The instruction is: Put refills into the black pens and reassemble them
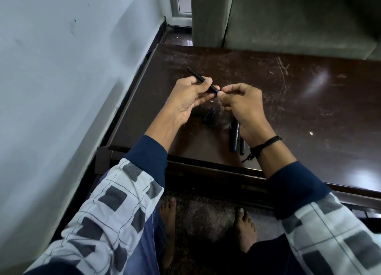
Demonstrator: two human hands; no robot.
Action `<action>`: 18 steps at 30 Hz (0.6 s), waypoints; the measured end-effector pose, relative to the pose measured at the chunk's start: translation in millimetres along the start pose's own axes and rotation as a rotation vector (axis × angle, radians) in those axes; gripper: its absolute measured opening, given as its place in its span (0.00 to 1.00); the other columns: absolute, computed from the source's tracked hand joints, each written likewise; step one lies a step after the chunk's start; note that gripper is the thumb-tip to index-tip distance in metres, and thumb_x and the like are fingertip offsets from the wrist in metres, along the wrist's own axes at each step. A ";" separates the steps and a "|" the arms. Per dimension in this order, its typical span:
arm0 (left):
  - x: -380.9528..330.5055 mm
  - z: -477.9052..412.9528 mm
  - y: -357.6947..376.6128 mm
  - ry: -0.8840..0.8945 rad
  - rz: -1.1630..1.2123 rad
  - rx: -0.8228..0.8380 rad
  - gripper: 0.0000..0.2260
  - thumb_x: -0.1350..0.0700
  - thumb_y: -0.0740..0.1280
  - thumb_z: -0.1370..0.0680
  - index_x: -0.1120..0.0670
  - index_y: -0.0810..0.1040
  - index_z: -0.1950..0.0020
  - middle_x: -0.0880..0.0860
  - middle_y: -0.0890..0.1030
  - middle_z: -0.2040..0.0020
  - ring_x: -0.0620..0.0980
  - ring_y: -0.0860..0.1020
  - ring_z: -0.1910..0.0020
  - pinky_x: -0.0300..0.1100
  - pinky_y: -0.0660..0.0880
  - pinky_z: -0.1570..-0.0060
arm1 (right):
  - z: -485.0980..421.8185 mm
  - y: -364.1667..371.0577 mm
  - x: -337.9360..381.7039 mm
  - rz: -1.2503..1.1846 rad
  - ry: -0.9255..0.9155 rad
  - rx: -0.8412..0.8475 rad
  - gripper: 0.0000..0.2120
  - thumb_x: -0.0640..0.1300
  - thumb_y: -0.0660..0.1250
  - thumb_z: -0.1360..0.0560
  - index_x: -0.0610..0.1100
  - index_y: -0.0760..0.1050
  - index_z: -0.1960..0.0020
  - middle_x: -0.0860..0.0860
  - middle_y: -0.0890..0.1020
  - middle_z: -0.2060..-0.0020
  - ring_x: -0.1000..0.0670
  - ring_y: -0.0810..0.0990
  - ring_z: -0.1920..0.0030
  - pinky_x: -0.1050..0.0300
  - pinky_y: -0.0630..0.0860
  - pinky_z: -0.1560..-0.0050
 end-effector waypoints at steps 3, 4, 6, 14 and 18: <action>-0.4 0.0 -1.1 -0.002 0.002 -0.004 0.04 0.62 0.70 0.19 0.62 0.80 0.46 0.58 0.88 0.56 0.52 0.87 0.55 0.38 0.81 0.59 | -0.2 -1.8 1.5 0.014 -0.015 -0.004 0.07 0.36 0.76 0.26 0.46 0.81 0.54 0.48 0.86 0.58 0.55 0.82 0.62 0.62 0.78 0.60; -0.5 0.0 -1.2 -0.003 0.004 -0.005 0.04 0.63 0.70 0.20 0.62 0.80 0.46 0.59 0.88 0.56 0.52 0.87 0.55 0.37 0.81 0.59 | -0.1 -1.8 1.9 0.017 -0.017 -0.001 0.07 0.36 0.76 0.26 0.46 0.81 0.54 0.49 0.86 0.59 0.57 0.82 0.63 0.63 0.78 0.61; -0.3 -0.3 -1.4 -0.007 0.004 -0.009 0.04 0.63 0.70 0.20 0.62 0.80 0.46 0.59 0.88 0.56 0.53 0.87 0.55 0.38 0.82 0.59 | 0.6 -1.2 2.1 0.021 -0.008 0.007 0.06 0.36 0.76 0.25 0.45 0.82 0.53 0.50 0.86 0.60 0.59 0.81 0.65 0.65 0.77 0.63; -2.4 -2.1 -6.4 0.007 -0.004 -0.041 0.05 0.63 0.70 0.20 0.62 0.81 0.46 0.59 0.87 0.56 0.53 0.87 0.54 0.39 0.82 0.58 | 1.7 0.6 2.9 0.113 0.031 0.056 0.04 0.35 0.75 0.24 0.43 0.84 0.53 0.47 0.84 0.60 0.56 0.78 0.65 0.63 0.75 0.63; -2.2 -3.3 -8.4 -0.002 -0.004 -0.043 0.03 0.62 0.70 0.20 0.60 0.81 0.47 0.57 0.87 0.57 0.52 0.87 0.55 0.40 0.82 0.58 | 2.8 1.3 3.6 0.126 0.047 0.087 0.04 0.35 0.74 0.23 0.43 0.84 0.53 0.48 0.83 0.63 0.54 0.76 0.65 0.60 0.75 0.62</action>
Point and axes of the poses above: each hand's wrist, its own z-axis away from the middle knuckle, its own y-axis out of the palm, x = y × z, the point moved 7 cm from there along -z, towards the middle knuckle
